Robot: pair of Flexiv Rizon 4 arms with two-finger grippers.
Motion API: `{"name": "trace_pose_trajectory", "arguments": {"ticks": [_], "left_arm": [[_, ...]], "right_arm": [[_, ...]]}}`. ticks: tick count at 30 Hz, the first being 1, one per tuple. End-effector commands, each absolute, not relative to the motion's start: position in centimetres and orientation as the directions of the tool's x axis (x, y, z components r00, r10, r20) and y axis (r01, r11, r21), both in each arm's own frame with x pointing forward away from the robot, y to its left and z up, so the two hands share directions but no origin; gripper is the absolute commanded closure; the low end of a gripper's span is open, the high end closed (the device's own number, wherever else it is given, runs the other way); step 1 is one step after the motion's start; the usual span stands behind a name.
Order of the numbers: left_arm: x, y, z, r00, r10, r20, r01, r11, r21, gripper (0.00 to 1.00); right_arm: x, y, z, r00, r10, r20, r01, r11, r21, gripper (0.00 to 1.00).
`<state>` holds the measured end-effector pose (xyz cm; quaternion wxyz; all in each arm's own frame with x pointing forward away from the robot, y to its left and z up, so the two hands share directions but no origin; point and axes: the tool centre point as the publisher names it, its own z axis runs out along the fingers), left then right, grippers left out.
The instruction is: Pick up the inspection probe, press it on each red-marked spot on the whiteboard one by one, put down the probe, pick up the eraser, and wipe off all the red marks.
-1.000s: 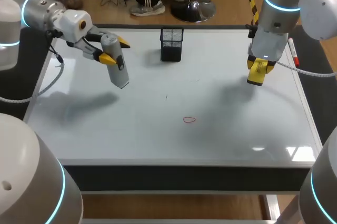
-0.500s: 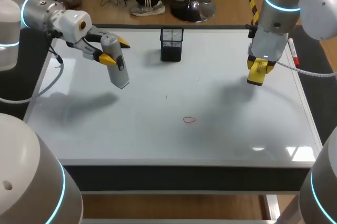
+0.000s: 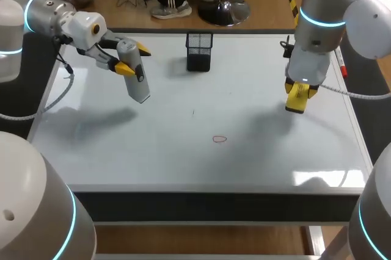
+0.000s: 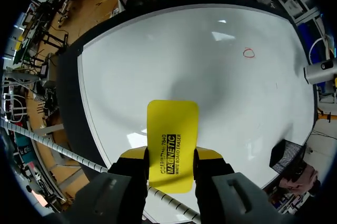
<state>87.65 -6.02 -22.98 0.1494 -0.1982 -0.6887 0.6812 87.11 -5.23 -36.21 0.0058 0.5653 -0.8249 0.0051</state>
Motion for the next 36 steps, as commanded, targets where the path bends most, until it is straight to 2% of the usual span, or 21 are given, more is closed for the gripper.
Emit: {"name": "trace_pose_trajectory", "arguments": {"ticks": [1,18,36], "left_arm": [[87.5,-6.0,-22.8,-0.878,0.475,-0.065,0.071,-0.004,-0.997,1.00],[87.5,-6.0,-22.8,-0.878,0.475,-0.065,0.071,-0.004,-0.997,1.00],[87.5,-6.0,-22.8,-0.878,0.475,-0.065,0.071,-0.004,-0.997,1.00]], "right_arm": [[83.7,-3.9,-35.0,-0.341,-0.940,-0.010,-0.939,0.341,-0.043,1.00],[76.8,5.6,-35.0,-0.200,-0.979,0.046,-0.977,0.196,-0.081,1.00],[75.3,14.2,-36.7,-0.032,-0.999,0.034,-0.999,0.030,-0.042,1.00]]}}
